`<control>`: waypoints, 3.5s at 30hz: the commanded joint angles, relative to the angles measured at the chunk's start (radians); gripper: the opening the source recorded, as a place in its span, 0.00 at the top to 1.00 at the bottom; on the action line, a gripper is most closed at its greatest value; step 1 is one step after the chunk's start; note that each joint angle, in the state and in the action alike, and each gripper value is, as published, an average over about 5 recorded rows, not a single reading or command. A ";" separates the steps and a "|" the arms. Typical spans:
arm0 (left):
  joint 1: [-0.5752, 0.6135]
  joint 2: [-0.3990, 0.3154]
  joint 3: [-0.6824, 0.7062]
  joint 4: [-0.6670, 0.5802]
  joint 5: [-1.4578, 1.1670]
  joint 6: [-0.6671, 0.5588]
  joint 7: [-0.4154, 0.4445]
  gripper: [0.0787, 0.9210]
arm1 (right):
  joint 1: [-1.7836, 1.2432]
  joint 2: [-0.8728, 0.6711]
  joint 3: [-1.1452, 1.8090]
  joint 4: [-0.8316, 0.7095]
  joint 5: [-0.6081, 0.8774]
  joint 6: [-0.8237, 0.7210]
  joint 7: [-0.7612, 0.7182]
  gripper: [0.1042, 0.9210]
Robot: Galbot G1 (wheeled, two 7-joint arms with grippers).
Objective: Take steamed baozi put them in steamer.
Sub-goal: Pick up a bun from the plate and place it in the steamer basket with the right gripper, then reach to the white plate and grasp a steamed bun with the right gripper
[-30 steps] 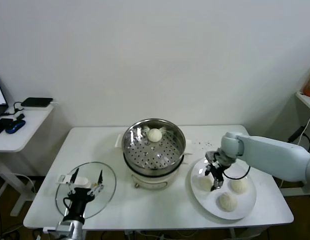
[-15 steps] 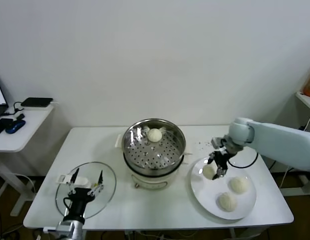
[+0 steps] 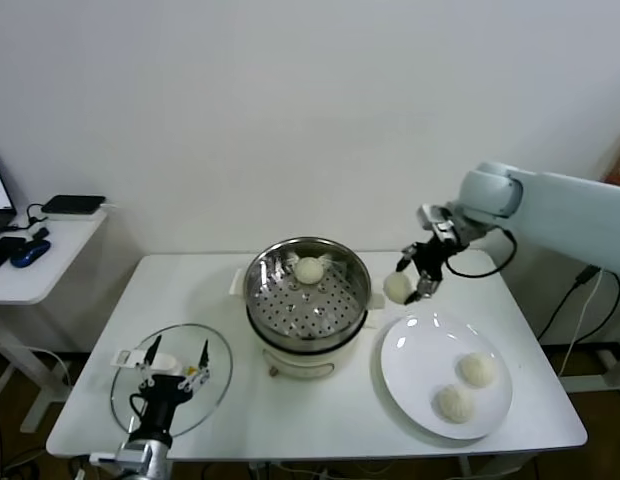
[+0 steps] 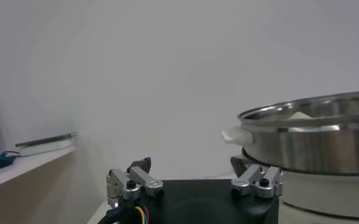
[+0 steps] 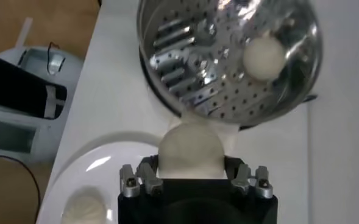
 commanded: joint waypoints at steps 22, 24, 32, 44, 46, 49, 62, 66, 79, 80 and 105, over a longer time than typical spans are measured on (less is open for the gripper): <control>0.030 0.013 -0.027 -0.025 -0.013 -0.014 -0.010 0.12 | -0.155 0.526 0.094 -0.364 0.068 -0.025 0.036 0.22; 0.033 0.014 -0.031 -0.027 -0.017 -0.014 -0.010 0.12 | -0.180 0.540 0.098 -0.383 0.054 -0.024 0.038 0.22; 0.036 0.015 -0.034 -0.022 -0.021 -0.019 -0.010 0.12 | -0.246 0.576 0.104 -0.424 0.027 -0.025 0.044 0.22; 0.035 0.013 -0.033 -0.016 -0.021 -0.021 -0.009 0.12 | -0.311 0.602 0.127 -0.482 -0.023 -0.017 0.048 0.22; 0.035 0.013 -0.034 -0.016 -0.021 -0.021 -0.009 0.12 | -0.317 0.608 0.132 -0.491 -0.029 -0.016 0.046 0.22; 0.035 0.013 -0.034 -0.015 -0.021 -0.021 -0.009 0.12 | -0.324 0.615 0.136 -0.500 -0.036 -0.014 0.044 0.22; 0.034 0.011 -0.034 -0.012 -0.020 -0.023 -0.009 0.12 | -0.336 0.614 0.152 -0.506 -0.057 -0.007 0.048 0.18; 0.034 0.011 -0.033 -0.013 -0.019 -0.023 -0.009 0.12 | -0.307 0.598 0.153 -0.491 -0.056 -0.003 0.034 0.13; 0.034 0.009 -0.024 -0.019 -0.012 -0.021 -0.007 0.12 | -0.044 0.322 0.043 -0.177 0.057 0.019 -0.027 0.12; 0.034 0.009 -0.023 -0.020 -0.011 -0.021 -0.007 0.12 | -0.023 0.285 0.032 -0.146 0.057 0.026 -0.029 0.12; 0.050 0.019 -0.011 -0.034 -0.023 -0.020 -0.008 0.12 | 0.040 -0.340 -0.230 0.266 -0.286 0.091 -0.077 0.12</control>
